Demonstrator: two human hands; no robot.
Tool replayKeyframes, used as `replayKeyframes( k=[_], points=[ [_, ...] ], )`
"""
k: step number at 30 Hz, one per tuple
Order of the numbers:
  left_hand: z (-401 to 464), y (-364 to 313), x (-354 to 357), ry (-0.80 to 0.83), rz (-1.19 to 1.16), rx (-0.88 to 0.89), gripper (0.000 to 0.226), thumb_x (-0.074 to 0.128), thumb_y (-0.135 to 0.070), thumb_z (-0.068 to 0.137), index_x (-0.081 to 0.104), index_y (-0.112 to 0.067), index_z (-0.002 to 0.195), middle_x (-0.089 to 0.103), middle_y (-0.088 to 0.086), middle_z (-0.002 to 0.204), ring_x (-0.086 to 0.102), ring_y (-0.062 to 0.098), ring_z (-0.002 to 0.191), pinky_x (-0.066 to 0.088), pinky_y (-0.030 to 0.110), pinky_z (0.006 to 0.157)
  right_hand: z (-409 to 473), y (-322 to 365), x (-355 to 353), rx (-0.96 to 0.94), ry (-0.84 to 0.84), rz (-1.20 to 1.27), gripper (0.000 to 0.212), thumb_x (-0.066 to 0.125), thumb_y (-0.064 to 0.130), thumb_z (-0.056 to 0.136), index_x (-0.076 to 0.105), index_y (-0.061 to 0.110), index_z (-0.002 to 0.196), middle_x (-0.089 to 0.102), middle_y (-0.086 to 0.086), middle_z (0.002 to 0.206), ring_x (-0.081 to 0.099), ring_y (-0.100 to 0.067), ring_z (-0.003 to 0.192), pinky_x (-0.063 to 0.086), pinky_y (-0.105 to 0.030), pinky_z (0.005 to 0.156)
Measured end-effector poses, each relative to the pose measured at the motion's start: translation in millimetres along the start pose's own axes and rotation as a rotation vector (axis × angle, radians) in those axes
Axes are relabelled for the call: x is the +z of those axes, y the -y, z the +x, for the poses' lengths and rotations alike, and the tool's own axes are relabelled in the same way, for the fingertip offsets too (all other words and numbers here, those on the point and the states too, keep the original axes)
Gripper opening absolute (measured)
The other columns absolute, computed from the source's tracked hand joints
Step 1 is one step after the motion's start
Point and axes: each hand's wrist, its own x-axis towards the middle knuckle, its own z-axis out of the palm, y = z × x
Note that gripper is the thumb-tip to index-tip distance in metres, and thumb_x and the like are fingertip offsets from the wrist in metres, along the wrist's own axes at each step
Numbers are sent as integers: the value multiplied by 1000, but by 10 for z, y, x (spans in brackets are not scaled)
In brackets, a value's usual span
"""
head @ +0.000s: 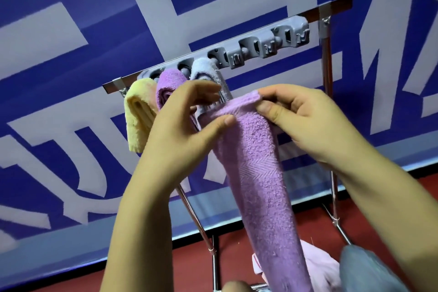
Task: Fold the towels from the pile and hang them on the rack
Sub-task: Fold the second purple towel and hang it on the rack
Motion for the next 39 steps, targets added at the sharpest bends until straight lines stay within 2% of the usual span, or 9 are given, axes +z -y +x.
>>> replayKeyframes(
  k=[5,10,12,14,18,21,27,32,39],
  points=[
    [185,-176,-61,194,176,129,43,72,-40,78,63,-24,117,67,-13,107,60,-4,101,47,15,89,12,31,102,2,-14,63,18,57,2,88,63,16,98,71,8,80,66,2,76,49,-10,69],
    [310,-193,-98,292,114,52,35,73,-41,72,69,-26,104,70,-16,94,62,-6,91,45,8,77,15,29,67,-2,-46,30,10,60,6,87,51,9,91,65,-10,65,49,5,37,33,-5,39],
    [336,-181,-88,328,100,38,24,72,-41,70,69,-30,91,68,-23,80,58,-12,78,41,5,69,16,-19,45,-21,-35,11,9,61,13,88,51,11,88,55,-18,54,42,0,37,30,-8,41],
    [348,-158,-62,329,98,37,15,74,-37,72,67,-30,84,64,-27,71,55,-13,70,39,4,64,-16,-133,16,-9,-7,74,8,59,21,88,53,16,87,54,-35,66,48,-15,52,38,-24,52],
    [369,-74,-74,299,11,-17,17,77,-38,72,65,-30,81,65,-21,71,56,-7,71,46,15,69,-283,-534,-86,165,84,76,8,60,14,85,56,18,91,68,-16,76,59,-14,73,47,-27,72],
    [407,-20,-123,270,-9,-64,18,73,-41,69,66,-30,81,65,-18,73,58,1,73,51,31,70,-538,-800,-81,292,61,-54,23,65,-3,81,61,18,75,65,6,65,59,-1,62,48,-16,65],
    [463,-30,-148,275,-20,-66,19,71,-41,67,67,-30,82,66,-19,74,59,-2,73,49,17,65,-671,-1000,42,382,-13,-51,21,71,8,77,62,28,76,65,19,67,57,-1,57,51,-27,67],
    [457,-39,-179,281,-15,-54,18,71,-40,67,66,-30,82,66,-18,75,59,-1,74,49,19,65,-619,-976,138,224,-52,-223,35,74,4,73,57,34,65,63,14,82,59,10,66,42,-6,60],
    [423,-47,-219,301,-23,-21,16,74,-36,68,66,-30,81,67,-18,73,59,-4,70,49,16,64,-607,-1091,162,398,182,-44,28,71,10,79,70,36,67,74,-6,89,64,-18,67,58,-29,62]
  ],
)
